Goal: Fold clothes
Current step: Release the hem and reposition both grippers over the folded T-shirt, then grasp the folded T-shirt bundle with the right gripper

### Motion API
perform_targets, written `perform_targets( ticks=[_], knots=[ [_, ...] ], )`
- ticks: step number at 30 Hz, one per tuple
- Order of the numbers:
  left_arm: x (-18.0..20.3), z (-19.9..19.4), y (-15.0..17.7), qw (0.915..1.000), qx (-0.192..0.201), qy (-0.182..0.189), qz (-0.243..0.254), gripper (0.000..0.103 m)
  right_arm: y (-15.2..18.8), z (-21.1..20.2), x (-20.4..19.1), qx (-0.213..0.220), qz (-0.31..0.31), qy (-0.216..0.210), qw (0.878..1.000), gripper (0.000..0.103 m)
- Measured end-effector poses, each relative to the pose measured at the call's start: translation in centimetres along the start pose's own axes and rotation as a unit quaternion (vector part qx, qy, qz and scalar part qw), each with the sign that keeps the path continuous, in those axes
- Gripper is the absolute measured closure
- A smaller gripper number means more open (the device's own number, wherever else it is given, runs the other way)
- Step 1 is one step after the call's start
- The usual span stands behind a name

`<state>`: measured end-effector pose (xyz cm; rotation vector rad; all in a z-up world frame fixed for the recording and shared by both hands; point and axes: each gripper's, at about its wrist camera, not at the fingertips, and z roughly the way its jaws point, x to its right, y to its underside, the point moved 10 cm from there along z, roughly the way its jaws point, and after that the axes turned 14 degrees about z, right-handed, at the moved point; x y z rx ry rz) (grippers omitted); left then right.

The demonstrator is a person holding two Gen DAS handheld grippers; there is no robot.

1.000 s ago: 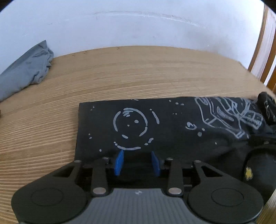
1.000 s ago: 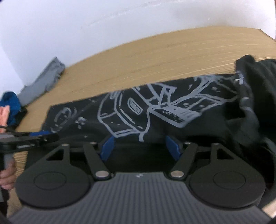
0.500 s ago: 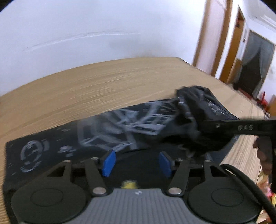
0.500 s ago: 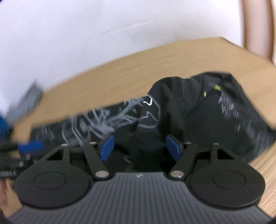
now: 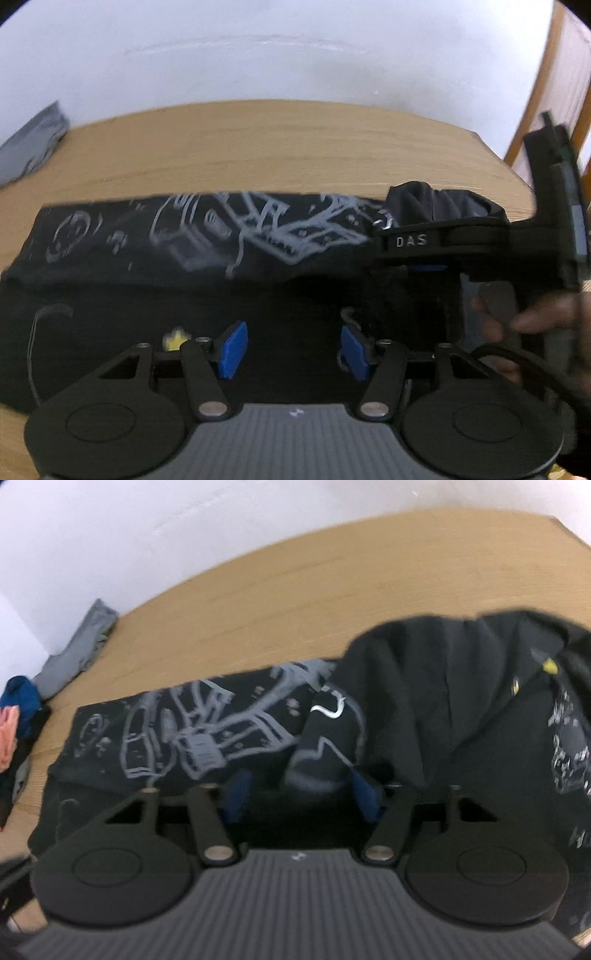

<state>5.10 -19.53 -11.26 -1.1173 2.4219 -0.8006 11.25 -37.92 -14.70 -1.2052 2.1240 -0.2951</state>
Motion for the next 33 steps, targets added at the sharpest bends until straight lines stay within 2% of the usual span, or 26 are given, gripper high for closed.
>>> perform_targets(
  ticks=[1,5,8,10,12,14,15,17,18,20,23,25,28,33],
  knots=[
    [0.1,-0.2,0.0,1.0,0.002,0.003,0.006,0.044,0.1,-0.1,0.3,0.005,-0.006,0.009,1.0,0.093],
    [1.0,-0.2,-0.8,0.999,0.013,0.017,0.039,0.044,-0.5,-3.3,1.8,0.02,0.048,-0.043,0.998,0.094],
    [2.3,0.0,-2.2,0.9971,0.039,0.036,0.056,0.044,-1.6,-8.0,3.7,0.05,0.086,-0.103,0.99,0.094],
    [3.5,0.3,-2.7,0.9951,0.043,0.063,0.063,0.044,-2.0,-10.9,6.3,0.078,0.12,-0.117,0.983,0.093],
    [4.8,0.8,-3.0,0.9922,0.045,0.083,0.081,0.044,-1.6,-12.2,10.2,0.09,0.171,-0.094,0.977,0.092],
    [6.2,1.5,-3.1,0.9891,0.045,0.097,0.101,0.044,-0.4,-12.0,15.1,0.081,0.229,-0.026,0.97,0.089],
    [6.8,1.8,-3.1,0.9876,0.043,0.104,0.109,0.044,0.2,-12.0,16.7,0.074,0.258,-0.013,0.963,0.089],
    [8.1,2.2,-3.0,0.9843,0.041,0.118,0.125,0.044,1.3,-12.1,19.2,0.06,0.316,-0.013,0.947,0.088],
    [8.6,2.3,-2.9,0.9824,0.041,0.124,0.134,0.044,1.5,-12.3,19.6,0.062,0.327,-0.019,0.943,0.086],
    [9.8,2.3,-2.5,0.9778,0.04,0.136,0.154,0.044,1.4,-12.9,19.4,0.078,0.318,-0.033,0.944,0.074],
    [11.6,2.2,-1.6,0.9689,0.037,0.152,0.192,0.044,0.8,-13.0,18.5,0.107,0.271,-0.019,0.956,0.055],
    [12.7,2.1,-0.8,0.9625,0.031,0.166,0.212,0.044,0.7,-12.7,18.4,0.116,0.251,-0.008,0.961,0.053],
    [13.5,1.8,0.6,0.957,0.023,0.173,0.232,0.044,1.2,-12.5,19.6,0.102,0.257,-0.007,0.961,0.053],
    [13.7,1.9,1.7,0.9597,0.013,0.163,0.228,0.044,1.6,-11.6,19.9,0.094,0.274,-0.013,0.957,0.054]
  ],
)
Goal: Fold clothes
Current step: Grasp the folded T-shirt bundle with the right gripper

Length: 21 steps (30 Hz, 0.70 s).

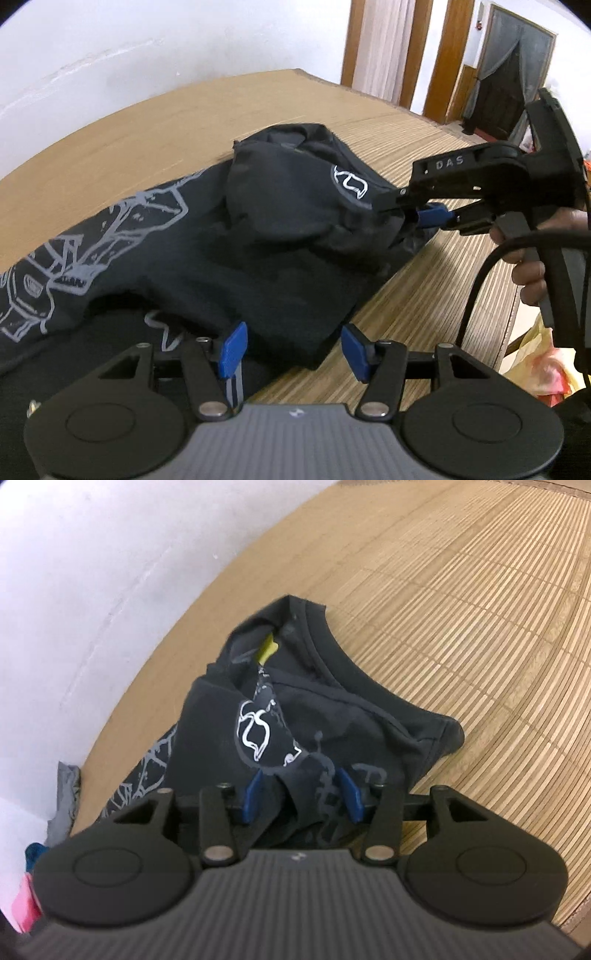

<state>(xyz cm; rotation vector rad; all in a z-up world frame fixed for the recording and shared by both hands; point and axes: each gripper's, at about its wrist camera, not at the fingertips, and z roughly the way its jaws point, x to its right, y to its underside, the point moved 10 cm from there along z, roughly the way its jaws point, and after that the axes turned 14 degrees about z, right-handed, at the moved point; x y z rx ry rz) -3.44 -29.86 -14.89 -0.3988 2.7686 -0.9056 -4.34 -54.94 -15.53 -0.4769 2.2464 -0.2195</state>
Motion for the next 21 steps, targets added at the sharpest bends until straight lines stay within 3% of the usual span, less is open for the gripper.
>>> perform_targets(
  ticks=[5,9,10,13,16,21],
  knots=[
    [-0.3,0.7,0.9,0.9994,-0.021,-0.009,-0.026,0.044,0.0,-0.3,0.0,0.0,0.007,-0.004,1.0,0.054],
    [-0.6,2.3,1.4,0.9974,-0.052,-0.038,-0.033,0.045,0.0,-0.4,0.1,0.001,0.017,-0.008,1.0,0.054],
    [-0.5,2.3,1.3,0.9974,-0.05,-0.042,-0.03,0.048,0.1,-0.4,0.1,0.001,0.02,-0.009,1.0,0.054],
    [-0.3,2.0,1.1,0.9974,-0.041,-0.055,-0.021,0.078,0.1,-0.6,0.1,0.002,0.021,-0.013,1.0,0.054],
    [-0.2,1.1,0.8,0.9969,-0.028,-0.073,-0.01,0.082,0.0,-0.6,0.3,0.002,0.023,-0.019,1.0,0.054],
    [-2.0,-0.9,1.2,0.994,-0.02,-0.096,-0.05,0.083,-0.6,-0.8,0.9,-0.009,0.078,-0.052,0.996,0.054]
  ],
)
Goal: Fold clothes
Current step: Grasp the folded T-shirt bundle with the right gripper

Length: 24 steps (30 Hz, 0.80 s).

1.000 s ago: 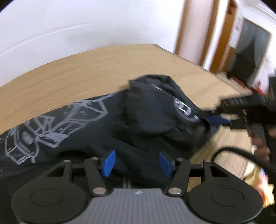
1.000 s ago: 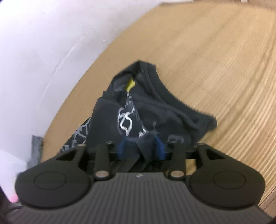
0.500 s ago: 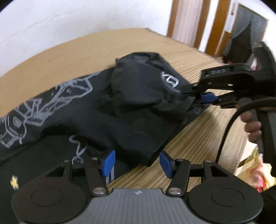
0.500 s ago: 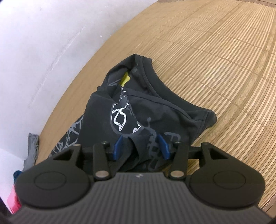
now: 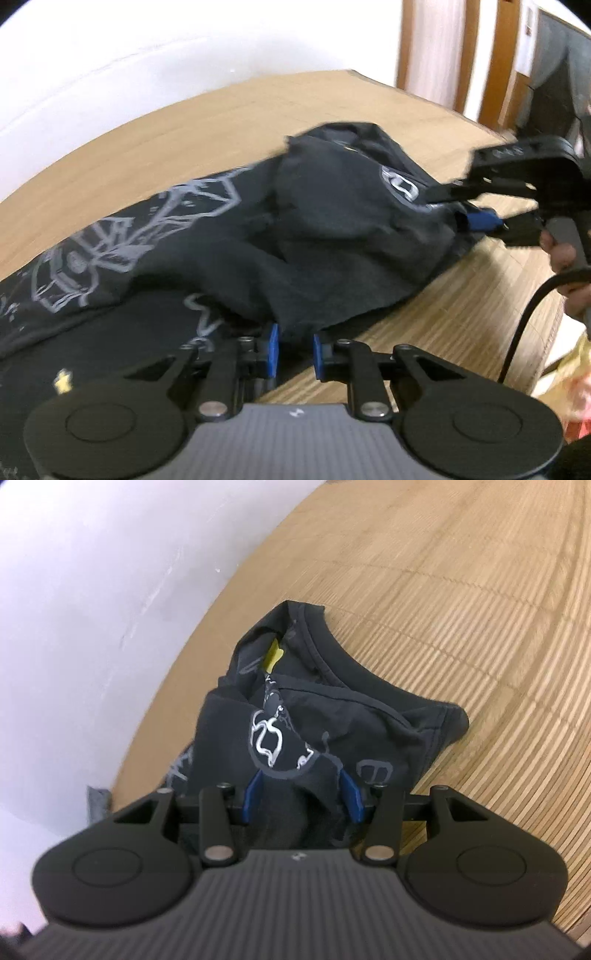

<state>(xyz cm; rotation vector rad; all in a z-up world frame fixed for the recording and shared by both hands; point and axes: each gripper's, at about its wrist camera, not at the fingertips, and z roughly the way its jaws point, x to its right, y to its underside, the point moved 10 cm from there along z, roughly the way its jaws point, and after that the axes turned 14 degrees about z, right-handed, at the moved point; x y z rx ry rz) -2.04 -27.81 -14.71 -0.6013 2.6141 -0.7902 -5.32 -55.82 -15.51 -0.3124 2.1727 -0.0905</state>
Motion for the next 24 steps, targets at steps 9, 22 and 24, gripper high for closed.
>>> perform_targets(
  ticks=[9,22,24],
  knots=[
    [-1.4,0.0,2.1,0.9986,-0.032,0.001,-0.041,0.083,1.4,-0.2,0.1,-0.024,-0.029,0.011,0.999,0.054],
    [-0.3,0.4,2.0,0.999,-0.034,0.029,-0.004,0.085,2.1,-1.7,-0.9,0.017,-0.111,0.04,0.993,0.095],
    [0.1,-0.1,1.8,0.9989,-0.027,0.039,0.001,0.085,1.8,-3.1,-1.0,0.026,-0.106,0.033,0.993,0.095]
  ],
)
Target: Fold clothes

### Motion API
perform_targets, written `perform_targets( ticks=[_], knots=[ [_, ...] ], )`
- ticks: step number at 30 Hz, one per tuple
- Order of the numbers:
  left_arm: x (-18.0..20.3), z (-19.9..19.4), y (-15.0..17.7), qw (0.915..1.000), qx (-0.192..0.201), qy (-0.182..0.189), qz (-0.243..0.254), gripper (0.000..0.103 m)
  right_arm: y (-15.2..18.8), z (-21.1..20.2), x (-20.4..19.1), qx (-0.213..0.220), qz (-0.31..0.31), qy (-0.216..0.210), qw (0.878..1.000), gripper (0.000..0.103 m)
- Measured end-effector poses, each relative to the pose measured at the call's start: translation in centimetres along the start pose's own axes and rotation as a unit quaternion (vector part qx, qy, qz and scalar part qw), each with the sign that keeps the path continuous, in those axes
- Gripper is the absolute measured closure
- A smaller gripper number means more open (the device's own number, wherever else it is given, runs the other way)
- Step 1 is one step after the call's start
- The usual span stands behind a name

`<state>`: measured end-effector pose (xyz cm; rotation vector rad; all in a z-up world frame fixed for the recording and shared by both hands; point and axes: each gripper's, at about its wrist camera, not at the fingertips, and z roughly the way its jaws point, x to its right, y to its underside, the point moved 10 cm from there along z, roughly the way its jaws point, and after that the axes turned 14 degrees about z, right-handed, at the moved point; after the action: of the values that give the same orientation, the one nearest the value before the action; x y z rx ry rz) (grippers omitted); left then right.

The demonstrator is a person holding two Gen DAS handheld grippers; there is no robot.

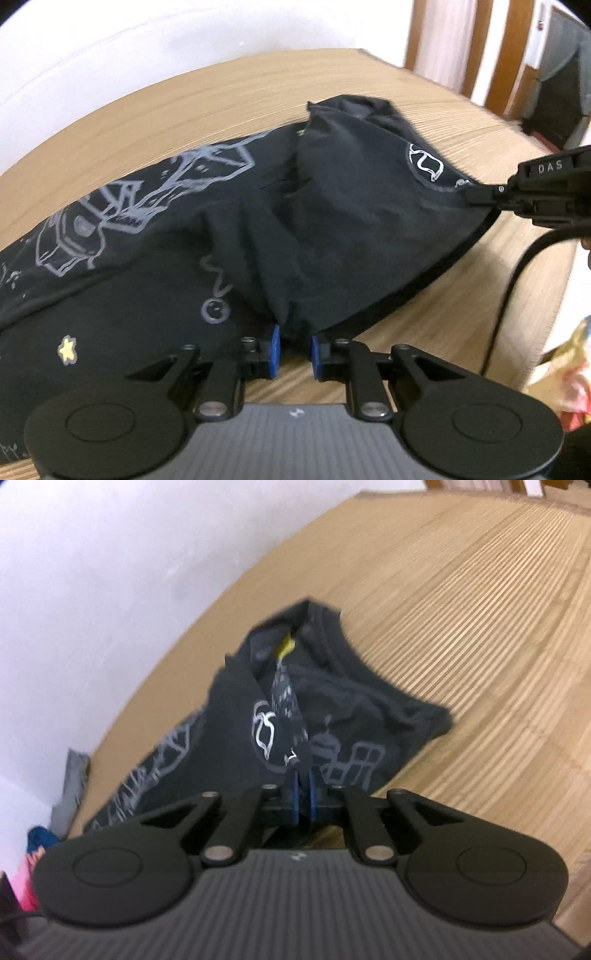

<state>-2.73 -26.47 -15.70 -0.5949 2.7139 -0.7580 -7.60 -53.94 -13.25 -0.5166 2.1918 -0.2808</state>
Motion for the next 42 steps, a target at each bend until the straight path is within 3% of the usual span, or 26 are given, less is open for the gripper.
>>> perform_targets(
  ticks=[4,7,15,18,22,26,32,36,42],
  knots=[
    [0.2,0.2,-0.2,1.0,0.0,0.004,0.008,0.086,0.3,-0.6,0.7,-0.008,-0.001,0.018,1.0,0.095],
    [-0.1,0.6,0.0,0.9999,-0.008,0.009,0.003,0.087,1.4,0.6,2.7,-0.031,0.035,0.055,0.997,0.095],
    [-2.0,-1.3,0.5,1.0,0.003,0.006,-0.008,0.09,3.9,-3.0,0.8,-0.046,0.055,0.023,0.997,0.095],
    [-2.3,-0.6,1.4,0.9997,-0.01,0.017,-0.012,0.09,5.0,-2.6,1.3,-0.063,0.064,0.041,0.995,0.095],
    [-2.2,0.0,1.9,0.9993,-0.02,0.029,-0.009,0.09,6.2,-1.7,3.1,-0.081,0.129,0.061,0.987,0.095],
    [-2.9,-0.8,1.3,0.9992,-0.002,0.038,-0.014,0.09,4.4,-2.0,-0.4,-0.042,0.067,0.044,0.996,0.095],
    [-5.4,-2.1,0.5,0.9978,0.025,0.038,-0.049,0.09,0.9,0.1,-10.6,-0.018,-0.042,-0.046,0.998,0.094],
    [-7.8,-1.5,1.4,0.9955,0.022,0.027,-0.088,0.09,0.6,5.5,-17.6,-0.034,-0.124,-0.078,0.989,0.094],
    [-9.8,0.1,3.2,0.9919,0.007,0.023,-0.125,0.09,4.8,17.0,-22.9,-0.112,-0.199,-0.066,0.971,0.094]
  ],
)
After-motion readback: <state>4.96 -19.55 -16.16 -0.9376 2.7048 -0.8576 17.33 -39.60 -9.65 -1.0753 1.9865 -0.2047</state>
